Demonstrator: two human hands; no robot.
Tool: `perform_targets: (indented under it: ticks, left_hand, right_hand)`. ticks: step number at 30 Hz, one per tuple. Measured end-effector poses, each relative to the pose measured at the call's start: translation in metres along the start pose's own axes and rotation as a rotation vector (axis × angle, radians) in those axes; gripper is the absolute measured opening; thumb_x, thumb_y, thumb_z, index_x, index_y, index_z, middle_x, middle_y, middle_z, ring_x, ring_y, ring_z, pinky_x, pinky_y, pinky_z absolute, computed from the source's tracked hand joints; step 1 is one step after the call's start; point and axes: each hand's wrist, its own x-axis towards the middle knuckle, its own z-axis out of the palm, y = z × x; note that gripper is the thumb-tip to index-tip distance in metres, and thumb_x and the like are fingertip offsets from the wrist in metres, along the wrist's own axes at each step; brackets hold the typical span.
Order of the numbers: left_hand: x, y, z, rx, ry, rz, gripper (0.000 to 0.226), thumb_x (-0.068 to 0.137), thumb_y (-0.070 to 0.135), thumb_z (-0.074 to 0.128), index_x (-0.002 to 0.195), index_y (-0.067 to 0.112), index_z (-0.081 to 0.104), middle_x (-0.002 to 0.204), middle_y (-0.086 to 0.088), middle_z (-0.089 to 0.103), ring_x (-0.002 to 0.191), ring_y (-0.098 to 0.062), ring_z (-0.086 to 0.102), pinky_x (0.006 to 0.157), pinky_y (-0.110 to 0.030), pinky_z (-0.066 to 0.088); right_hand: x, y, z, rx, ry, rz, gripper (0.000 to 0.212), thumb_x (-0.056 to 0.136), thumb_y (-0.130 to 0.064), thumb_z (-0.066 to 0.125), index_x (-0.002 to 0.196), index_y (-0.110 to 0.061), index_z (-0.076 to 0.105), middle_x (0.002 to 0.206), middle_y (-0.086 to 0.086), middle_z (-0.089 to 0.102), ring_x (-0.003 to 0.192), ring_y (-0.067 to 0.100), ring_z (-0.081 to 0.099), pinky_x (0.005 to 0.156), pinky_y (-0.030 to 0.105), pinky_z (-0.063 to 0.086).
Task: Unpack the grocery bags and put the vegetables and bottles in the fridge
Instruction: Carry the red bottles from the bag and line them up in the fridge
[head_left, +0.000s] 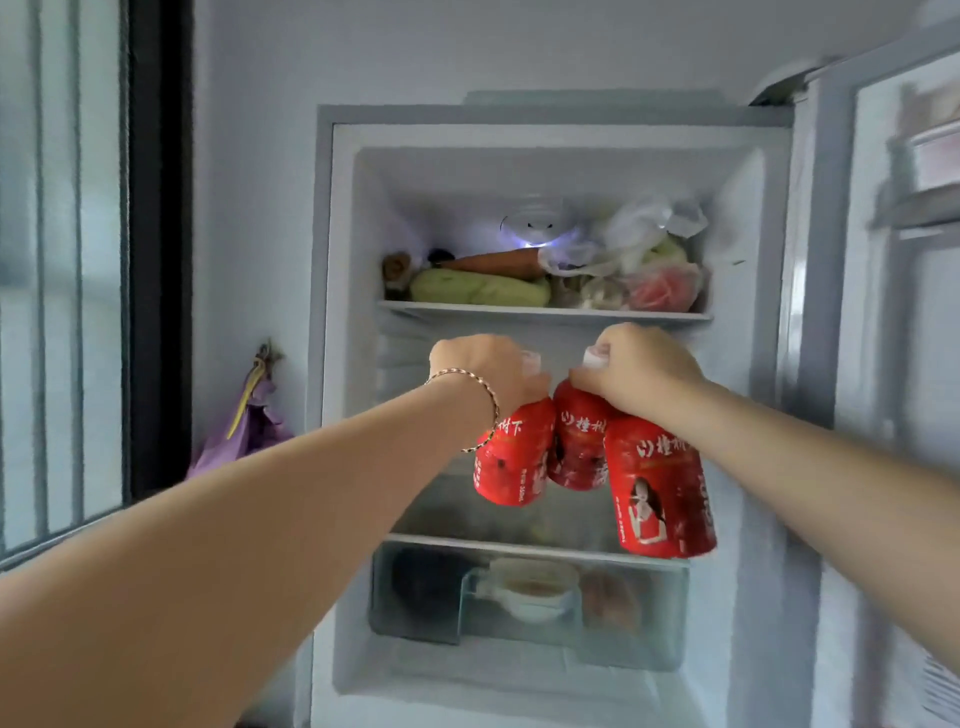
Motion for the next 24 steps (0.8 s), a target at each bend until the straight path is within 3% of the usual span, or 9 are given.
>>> perform_targets:
  ticks: [3,7,11,15,17,19,21,24]
  left_hand:
    - [0.053,-0.014,0.030,0.031,0.008,-0.009,0.036,0.097,0.048,0.030,0.109,0.030,0.059,0.103,0.001,0.060,0.098,-0.024,0.056,0.071,-0.029,0.035]
    - [0.116,-0.037,0.061,-0.051,0.005,-0.102,0.041,0.096,0.049,0.035,0.111,0.020,0.059,0.114,-0.003,0.061,0.108,-0.027,0.057,0.080,-0.031,0.041]
    - [0.162,-0.055,0.099,-0.109,-0.022,-0.143,0.050,0.093,0.055,0.040,0.113,0.015,0.060,0.119,-0.006,0.061,0.112,-0.026,0.057,0.082,-0.029,0.042]
    - [0.194,-0.070,0.132,-0.196,-0.034,-0.133,0.051,0.094,0.050,0.041,0.118,0.008,0.057,0.124,-0.012,0.059,0.114,-0.028,0.055,0.089,-0.031,0.042]
    - [0.208,-0.076,0.144,-0.269,-0.064,-0.159,0.052,0.094,0.049,0.042,0.114,0.003,0.057,0.120,-0.016,0.060,0.111,-0.030,0.056,0.088,-0.032,0.043]
    - [0.219,-0.080,0.152,-0.318,-0.070,-0.186,0.053,0.096,0.047,0.040,0.112,0.000,0.057,0.118,-0.019,0.060,0.109,-0.031,0.057,0.087,-0.032,0.043]
    - [0.221,-0.078,0.160,-0.381,-0.031,-0.220,0.053,0.097,0.044,0.038,0.122,-0.002,0.049,0.124,-0.021,0.054,0.112,-0.033,0.054,0.089,-0.034,0.043]
    - [0.206,-0.065,0.172,-0.469,0.072,-0.233,0.070,0.094,0.050,0.039,0.142,0.004,0.017,0.139,-0.024,0.028,0.120,-0.039,0.044,0.095,-0.041,0.039]
  right_hand:
    - [0.055,0.004,0.031,-0.012,-0.012,0.007,0.029,0.082,-0.036,0.063,0.085,-0.007,0.063,0.084,0.008,0.064,0.082,0.027,0.059,0.063,0.029,0.038]
    - [0.114,0.008,0.077,0.044,-0.037,0.050,0.039,0.081,-0.038,0.063,0.058,-0.015,0.040,0.062,0.000,0.047,0.067,0.023,0.052,0.050,0.027,0.030]
    - [0.150,0.009,0.117,0.074,-0.084,0.107,0.038,0.080,-0.049,0.064,0.076,-0.013,0.051,0.083,0.004,0.057,0.084,0.026,0.061,0.059,0.028,0.039]
    - [0.177,0.006,0.135,0.113,-0.158,0.126,0.042,0.080,-0.051,0.066,0.069,-0.016,0.045,0.077,0.001,0.051,0.070,0.018,0.052,0.048,0.025,0.030]
    - [0.187,0.001,0.141,0.118,-0.192,0.111,0.039,0.080,-0.049,0.067,0.079,-0.015,0.048,0.080,0.000,0.050,0.071,0.016,0.050,0.048,0.024,0.030]
    - [0.195,-0.002,0.147,0.082,-0.207,0.097,0.040,0.080,-0.051,0.067,0.093,-0.015,0.053,0.088,0.002,0.051,0.079,0.017,0.050,0.058,0.026,0.036]
    - [0.201,-0.002,0.152,0.070,-0.201,0.091,0.040,0.080,-0.053,0.065,0.081,-0.015,0.051,0.083,0.001,0.052,0.080,0.017,0.050,0.058,0.026,0.036]
    - [0.205,0.002,0.152,0.163,-0.178,0.132,0.048,0.077,-0.061,0.063,0.060,-0.020,0.044,0.062,-0.004,0.050,0.069,0.015,0.053,0.049,0.023,0.032]
